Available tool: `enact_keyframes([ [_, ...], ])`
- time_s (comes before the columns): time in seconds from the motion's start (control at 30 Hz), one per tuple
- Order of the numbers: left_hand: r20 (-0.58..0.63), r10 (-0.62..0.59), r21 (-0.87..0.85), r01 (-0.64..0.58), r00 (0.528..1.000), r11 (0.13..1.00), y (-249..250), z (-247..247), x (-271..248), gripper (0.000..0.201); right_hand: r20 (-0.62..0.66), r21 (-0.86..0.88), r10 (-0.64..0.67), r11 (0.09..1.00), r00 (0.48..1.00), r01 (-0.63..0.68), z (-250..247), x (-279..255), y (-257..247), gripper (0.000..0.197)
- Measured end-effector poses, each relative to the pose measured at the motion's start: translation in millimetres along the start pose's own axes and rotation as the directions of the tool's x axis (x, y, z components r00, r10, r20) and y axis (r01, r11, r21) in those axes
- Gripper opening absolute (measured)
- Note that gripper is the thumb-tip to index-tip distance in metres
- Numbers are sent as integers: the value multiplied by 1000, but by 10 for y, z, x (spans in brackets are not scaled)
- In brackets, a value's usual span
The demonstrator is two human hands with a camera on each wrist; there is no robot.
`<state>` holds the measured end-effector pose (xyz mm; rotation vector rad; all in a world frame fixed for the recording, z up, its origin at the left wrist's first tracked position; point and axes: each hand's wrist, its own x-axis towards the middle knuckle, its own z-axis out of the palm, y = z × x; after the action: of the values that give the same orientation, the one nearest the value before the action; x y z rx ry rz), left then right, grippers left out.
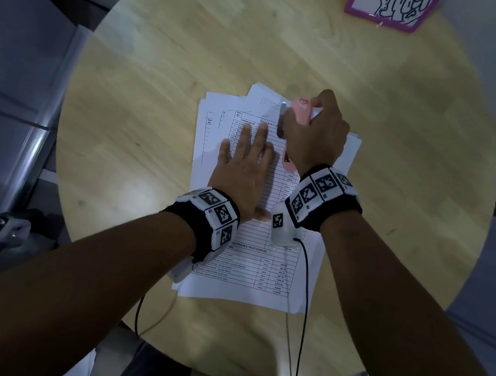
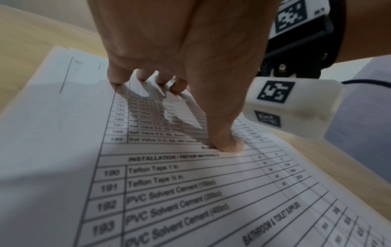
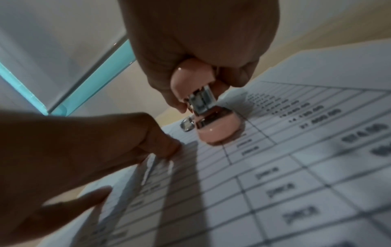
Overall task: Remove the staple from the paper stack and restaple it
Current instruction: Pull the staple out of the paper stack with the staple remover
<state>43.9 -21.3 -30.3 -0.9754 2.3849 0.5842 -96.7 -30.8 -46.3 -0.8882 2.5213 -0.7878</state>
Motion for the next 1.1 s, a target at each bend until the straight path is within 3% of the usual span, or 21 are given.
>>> enact_keyframes([
  [0.1, -15, -4, 11, 5, 1000, 1000, 6, 5, -46, 123, -33, 74, 81, 994, 996, -78, -21, 52, -70, 27],
  [0.17, -24, -10, 17, 10, 1000, 1000, 31, 0, -77, 116, -45, 110, 62, 992, 997, -57, -12, 122, -143, 29],
  [0.37, -20, 18, -69, -19, 1000, 997, -19, 42, -102, 118, -42, 63, -123, 990, 992, 125, -97, 34, -99, 32],
  [0.5, -71, 48, -150, -58, 996, 987, -120, 25, -89, 98, 44, 29, -253, 967, 967, 252, -123, -120, 67, 39],
  [0.57, -107, 36, -207, -58, 994, 977, -136, 3, -96, 101, 78, 10, -271, 962, 959, 271, -111, -156, 115, 40],
  [0.7, -116, -99, -313, 58, 988, 948, -151, -20, -125, 114, 110, -20, -265, 963, 958, 269, -71, -165, 140, 41],
  [1.1, -19, -75, -148, 71, 997, 986, -205, -17, -75, 115, 87, -125, -289, 946, 953, 298, 30, -196, 37, 39],
])
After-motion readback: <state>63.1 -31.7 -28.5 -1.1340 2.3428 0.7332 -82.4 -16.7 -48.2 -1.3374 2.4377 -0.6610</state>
